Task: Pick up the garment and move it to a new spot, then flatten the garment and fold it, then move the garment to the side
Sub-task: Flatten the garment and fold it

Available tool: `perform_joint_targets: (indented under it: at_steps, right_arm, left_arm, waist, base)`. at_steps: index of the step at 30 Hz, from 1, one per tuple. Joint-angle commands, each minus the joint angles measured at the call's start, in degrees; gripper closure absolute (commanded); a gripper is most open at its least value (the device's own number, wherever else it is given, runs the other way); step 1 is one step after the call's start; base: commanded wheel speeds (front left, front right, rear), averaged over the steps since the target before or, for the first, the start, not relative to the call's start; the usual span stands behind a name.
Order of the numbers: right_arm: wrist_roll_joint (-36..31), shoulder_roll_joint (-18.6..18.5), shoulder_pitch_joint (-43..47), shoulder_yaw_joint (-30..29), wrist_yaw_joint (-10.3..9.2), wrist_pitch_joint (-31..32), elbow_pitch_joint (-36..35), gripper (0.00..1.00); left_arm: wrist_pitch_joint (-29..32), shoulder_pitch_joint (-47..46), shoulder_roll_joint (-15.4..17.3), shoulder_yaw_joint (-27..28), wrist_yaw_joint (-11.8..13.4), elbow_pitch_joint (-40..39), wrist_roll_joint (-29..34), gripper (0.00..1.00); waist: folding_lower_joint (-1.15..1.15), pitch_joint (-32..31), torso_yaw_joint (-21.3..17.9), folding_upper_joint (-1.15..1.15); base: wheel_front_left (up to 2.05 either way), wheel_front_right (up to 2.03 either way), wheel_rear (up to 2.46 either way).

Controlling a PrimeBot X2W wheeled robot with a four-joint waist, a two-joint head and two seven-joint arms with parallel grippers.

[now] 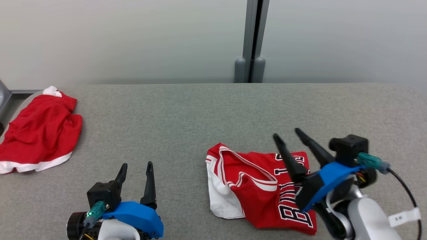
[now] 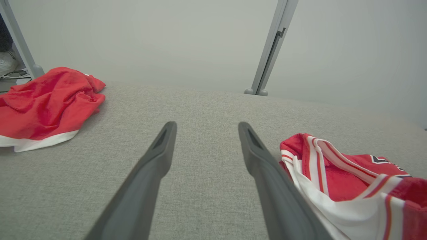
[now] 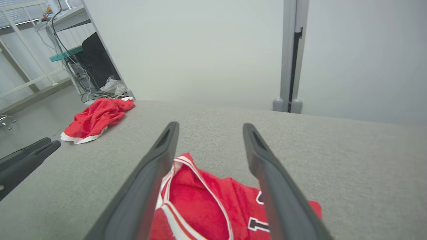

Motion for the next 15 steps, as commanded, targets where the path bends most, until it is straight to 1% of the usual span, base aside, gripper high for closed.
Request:
perform_joint_targets:
  at_steps: [1, 4, 8, 9, 10, 11, 12, 14, 15]
  right_arm:
    - [-1.12, -0.22, 1.52, -1.67, 0.01, -0.61, -0.77, 0.00]
    - [-3.45, 0.13, 3.72, -5.24, 0.01, -1.61, -1.77, 0.00]
    - [-5.59, 0.73, 6.57, -8.11, 0.01, -2.61, -1.52, 0.00]
    - [-5.70, 0.90, 7.13, -8.68, 0.01, -2.96, -1.27, 0.09]
    - [-5.74, 1.10, 7.70, -9.21, 0.01, -3.23, -0.84, 0.37]
    - [-6.02, 1.30, 8.21, -9.60, 0.01, -3.50, -0.26, 0.54]
    - [-6.32, 1.42, 8.67, -10.01, 0.01, -3.97, 0.22, 0.64]
    - [-6.88, 1.61, 9.46, -10.64, 0.01, -4.85, 1.49, 0.79]
    - [-7.07, 1.69, 9.87, -10.81, 0.01, -5.25, 2.33, 0.91]
  left_arm:
    - [-0.26, -0.19, 0.06, 0.08, 0.02, -0.03, 0.47, 0.00]
    - [-0.53, -0.52, -0.28, -0.08, -0.14, 0.30, 0.43, 0.00]
    - [-0.87, -0.71, -0.70, -0.37, -0.41, 0.80, 0.36, 0.00]
    - [-0.92, -0.79, -0.78, -0.43, -0.37, 0.88, 0.32, 0.00]
    - [-0.99, -0.86, -0.85, -0.51, -0.49, 0.94, 0.29, 0.00]
    - [-1.05, -0.93, -0.88, -0.60, -0.60, 1.05, 0.24, 0.00]
    - [-1.08, -1.01, -0.89, -0.62, -0.65, 1.15, 0.18, 0.00]
    - [-1.16, -1.20, -0.86, -0.56, -0.68, 1.27, 0.15, 0.00]
    - [-1.19, -1.30, -0.82, -0.57, -0.65, 1.31, 0.18, 0.00]
  waist:
    - [0.00, -0.04, -0.19, 0.00]
    - [0.00, 0.00, -0.46, 0.00]
    - [0.00, 0.11, -0.61, 0.00]
    - [0.00, 0.16, -0.56, 0.00]
    - [0.00, 0.22, -0.48, 0.00]
    - [0.00, 0.29, -0.36, 0.00]
    - [0.00, 0.35, -0.19, 0.00]
    - [0.00, 0.46, 0.22, 0.00]
    - [0.00, 0.53, 0.52, 0.00]
  base:
    - [0.00, 0.00, 0.00]
    - [0.00, 0.00, 0.00]
    - [0.00, 0.00, 0.00]
    - [0.00, 0.00, 0.00]
    - [0.00, 0.00, 0.00]
    - [0.00, 0.00, 0.00]
    - [0.00, 0.00, 0.00]
    - [0.00, 0.00, 0.00]
    - [0.00, 0.00, 0.00]
